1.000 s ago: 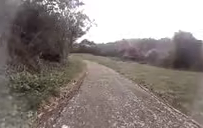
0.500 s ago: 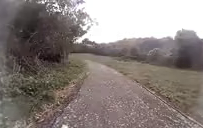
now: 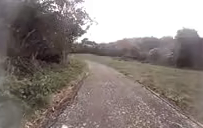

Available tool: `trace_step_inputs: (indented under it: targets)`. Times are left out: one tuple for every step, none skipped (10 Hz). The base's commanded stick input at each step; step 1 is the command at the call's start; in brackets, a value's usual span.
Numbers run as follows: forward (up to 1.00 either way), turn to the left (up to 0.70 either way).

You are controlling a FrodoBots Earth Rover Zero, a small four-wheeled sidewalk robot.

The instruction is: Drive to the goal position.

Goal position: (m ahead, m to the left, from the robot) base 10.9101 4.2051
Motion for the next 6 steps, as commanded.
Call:
trace_step_inputs:
  targets:
    - [0.3,0.0]
    - [0.3,-0.42]
    - [0.3,-0.75]
    - [0.3,-0.75]
    - [0.3,0.0]
    - [0.3,0.0]
